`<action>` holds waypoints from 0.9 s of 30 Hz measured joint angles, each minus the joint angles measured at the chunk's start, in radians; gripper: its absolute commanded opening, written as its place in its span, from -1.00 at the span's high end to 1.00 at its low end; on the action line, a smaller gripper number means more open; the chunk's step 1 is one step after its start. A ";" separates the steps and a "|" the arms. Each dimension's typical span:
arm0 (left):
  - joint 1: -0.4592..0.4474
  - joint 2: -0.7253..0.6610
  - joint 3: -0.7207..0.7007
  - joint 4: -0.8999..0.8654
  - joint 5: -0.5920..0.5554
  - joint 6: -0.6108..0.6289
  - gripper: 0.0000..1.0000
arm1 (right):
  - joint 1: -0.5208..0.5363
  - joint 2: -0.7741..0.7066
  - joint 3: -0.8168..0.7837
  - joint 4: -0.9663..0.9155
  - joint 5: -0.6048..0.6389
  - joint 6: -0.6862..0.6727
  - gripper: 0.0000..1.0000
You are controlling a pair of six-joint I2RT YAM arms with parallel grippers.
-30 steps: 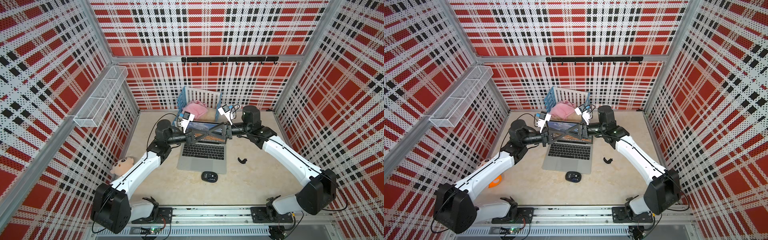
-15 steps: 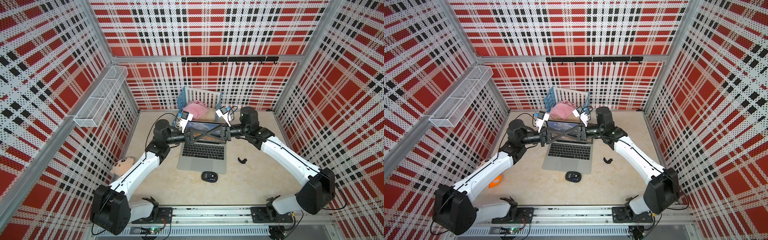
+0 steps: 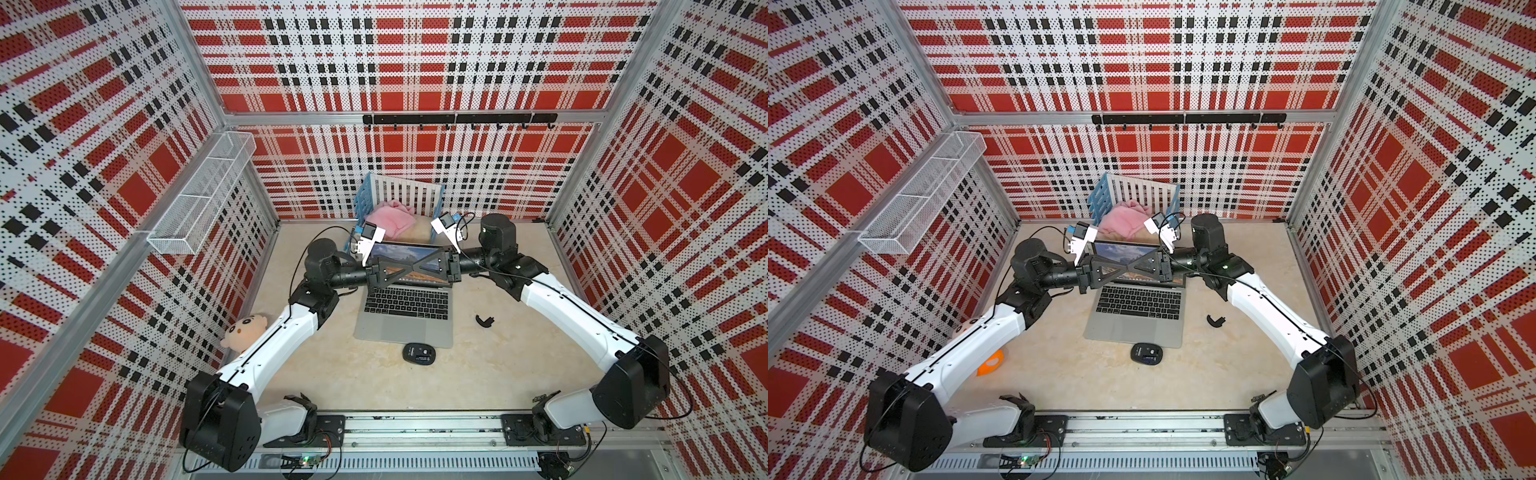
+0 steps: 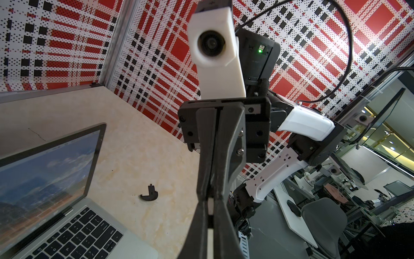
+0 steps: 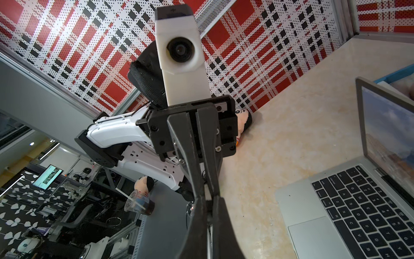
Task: Remove the wireless mouse receiver from the laptop
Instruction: Move the mouse to the center of the board.
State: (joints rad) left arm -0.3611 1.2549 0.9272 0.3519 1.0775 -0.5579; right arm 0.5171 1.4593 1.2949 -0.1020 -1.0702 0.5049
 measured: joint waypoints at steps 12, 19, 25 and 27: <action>0.021 -0.005 -0.016 -0.028 -0.031 0.028 -0.07 | -0.001 -0.001 -0.002 -0.043 0.050 -0.020 1.00; -0.024 -0.095 -0.108 -0.204 -0.237 0.207 -0.42 | -0.110 -0.082 -0.009 -0.291 0.280 -0.113 1.00; -0.246 -0.108 -0.218 -0.279 -0.466 0.378 -0.61 | -0.110 -0.225 -0.106 -0.404 0.379 -0.185 1.00; -0.309 -0.089 -0.240 -0.296 -0.542 0.438 -0.67 | -0.108 -0.257 -0.144 -0.429 0.403 -0.204 1.00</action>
State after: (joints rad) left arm -0.6704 1.1660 0.6872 0.0563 0.5354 -0.1204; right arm 0.4091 1.2018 1.1507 -0.5308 -0.6670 0.3004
